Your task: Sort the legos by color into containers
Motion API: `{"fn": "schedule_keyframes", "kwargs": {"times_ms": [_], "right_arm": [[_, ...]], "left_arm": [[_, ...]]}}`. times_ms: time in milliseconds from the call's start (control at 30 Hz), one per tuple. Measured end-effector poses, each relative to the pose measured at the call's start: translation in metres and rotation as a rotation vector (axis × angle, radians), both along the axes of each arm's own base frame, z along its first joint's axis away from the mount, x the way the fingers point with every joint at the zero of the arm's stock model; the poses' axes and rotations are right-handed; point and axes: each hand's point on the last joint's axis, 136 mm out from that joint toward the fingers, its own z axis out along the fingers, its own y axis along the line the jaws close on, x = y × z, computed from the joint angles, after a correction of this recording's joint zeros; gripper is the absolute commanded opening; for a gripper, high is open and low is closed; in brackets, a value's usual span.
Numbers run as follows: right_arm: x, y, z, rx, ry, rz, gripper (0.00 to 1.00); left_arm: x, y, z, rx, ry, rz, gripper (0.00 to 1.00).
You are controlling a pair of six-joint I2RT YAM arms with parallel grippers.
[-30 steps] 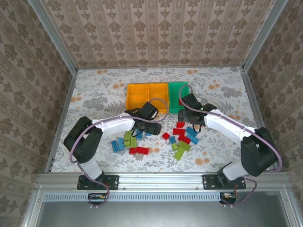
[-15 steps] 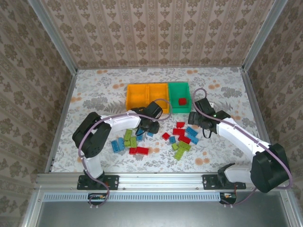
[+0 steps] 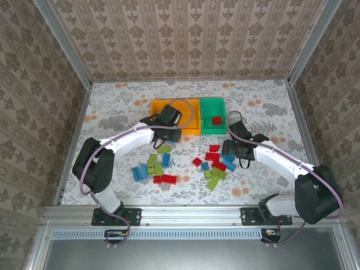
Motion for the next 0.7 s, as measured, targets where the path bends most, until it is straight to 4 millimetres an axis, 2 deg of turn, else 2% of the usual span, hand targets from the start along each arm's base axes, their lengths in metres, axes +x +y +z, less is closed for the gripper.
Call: {"fn": "schedule_keyframes", "kwargs": {"times_ms": [133,200,300,400,500,700], "right_arm": [[-0.003,0.005,-0.012,0.004,0.040,0.016,0.82],[-0.004,0.007,-0.018,0.002,0.064,0.020,0.82],[-0.007,0.008,-0.027,-0.002,0.100,0.026,0.82],[-0.008,0.010,-0.028,0.008,0.103,0.022,0.82],[-0.008,0.010,-0.026,0.016,0.098,0.008,0.83],[-0.001,0.017,-0.023,0.045,0.066,0.019,0.83]], "left_arm": [[0.039,0.030,0.029,-0.051,-0.068,0.088,0.26],[0.052,0.046,0.032,-0.068,-0.073,0.128,0.26],[0.068,0.061,0.033,-0.088,-0.067,0.167,0.26],[0.085,0.065,0.029,-0.103,-0.060,0.181,0.26],[0.093,0.066,0.018,-0.106,-0.037,0.180,0.29],[0.094,0.058,-0.001,-0.114,0.011,0.156,0.39]]}}
